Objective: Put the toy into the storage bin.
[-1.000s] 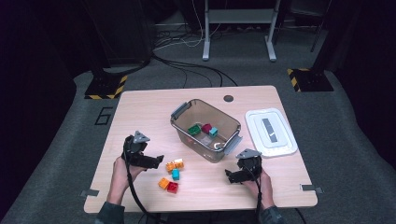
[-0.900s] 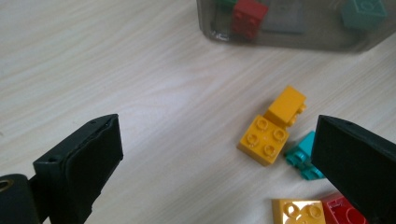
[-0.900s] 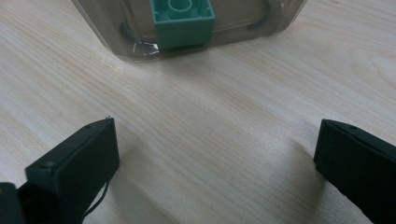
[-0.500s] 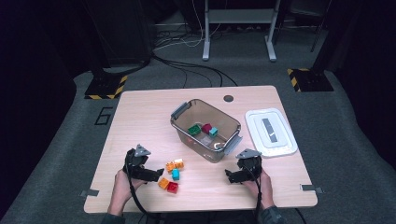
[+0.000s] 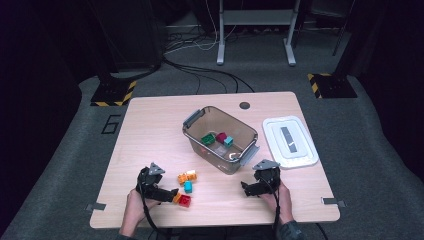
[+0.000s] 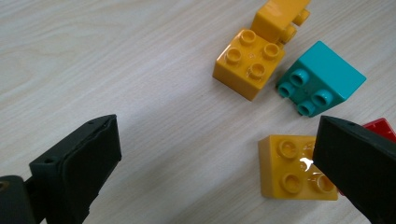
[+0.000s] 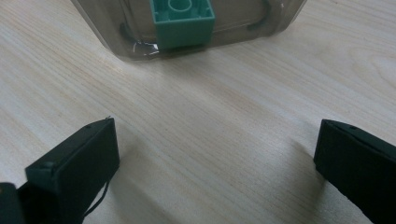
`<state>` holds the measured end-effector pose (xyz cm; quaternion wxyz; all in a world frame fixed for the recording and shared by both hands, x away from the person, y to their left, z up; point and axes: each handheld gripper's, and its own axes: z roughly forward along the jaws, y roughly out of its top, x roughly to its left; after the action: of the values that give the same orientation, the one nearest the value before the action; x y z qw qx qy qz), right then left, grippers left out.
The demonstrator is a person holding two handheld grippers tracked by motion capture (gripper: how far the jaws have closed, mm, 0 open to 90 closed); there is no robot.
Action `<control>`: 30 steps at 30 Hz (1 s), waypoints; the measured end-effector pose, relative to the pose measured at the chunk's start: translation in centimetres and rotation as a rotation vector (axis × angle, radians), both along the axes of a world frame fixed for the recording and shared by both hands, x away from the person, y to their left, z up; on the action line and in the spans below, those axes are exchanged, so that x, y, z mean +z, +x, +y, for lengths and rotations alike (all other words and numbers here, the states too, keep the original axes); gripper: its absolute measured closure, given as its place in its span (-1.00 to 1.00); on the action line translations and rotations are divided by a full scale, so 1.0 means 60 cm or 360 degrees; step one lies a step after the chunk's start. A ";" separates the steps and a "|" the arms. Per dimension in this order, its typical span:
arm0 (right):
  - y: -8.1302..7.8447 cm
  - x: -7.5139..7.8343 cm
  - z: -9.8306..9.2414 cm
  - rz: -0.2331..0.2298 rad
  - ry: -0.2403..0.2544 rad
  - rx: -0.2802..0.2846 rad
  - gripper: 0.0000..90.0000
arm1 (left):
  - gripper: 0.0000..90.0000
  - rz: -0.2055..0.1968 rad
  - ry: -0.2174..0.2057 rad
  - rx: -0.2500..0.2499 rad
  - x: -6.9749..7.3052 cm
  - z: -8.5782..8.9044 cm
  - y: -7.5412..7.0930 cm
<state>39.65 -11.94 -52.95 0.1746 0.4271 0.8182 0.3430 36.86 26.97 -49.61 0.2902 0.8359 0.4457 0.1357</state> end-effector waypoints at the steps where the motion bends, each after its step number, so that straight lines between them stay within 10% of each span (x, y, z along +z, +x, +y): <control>1: 0.000 0.000 0.000 -0.0002 -0.0003 0.0002 -1.00 | -1.00 -0.0001 0.0005 0.0000 -0.001 -0.002 0.000; 26: 0.000 0.000 -0.001 -0.0012 -0.0015 0.0012 -1.00 | -0.94 0.0032 0.0085 0.0032 -0.033 -0.015 -0.010; 30: 0.001 0.000 -0.001 -0.0019 -0.0016 0.0015 -1.00 | -0.54 -0.0004 0.0056 0.0006 -0.025 -0.014 -0.014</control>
<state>39.71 -12.02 -52.97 0.1800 0.4202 0.8209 0.3423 35.99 26.16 -51.09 0.2756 0.8399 0.4445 0.1452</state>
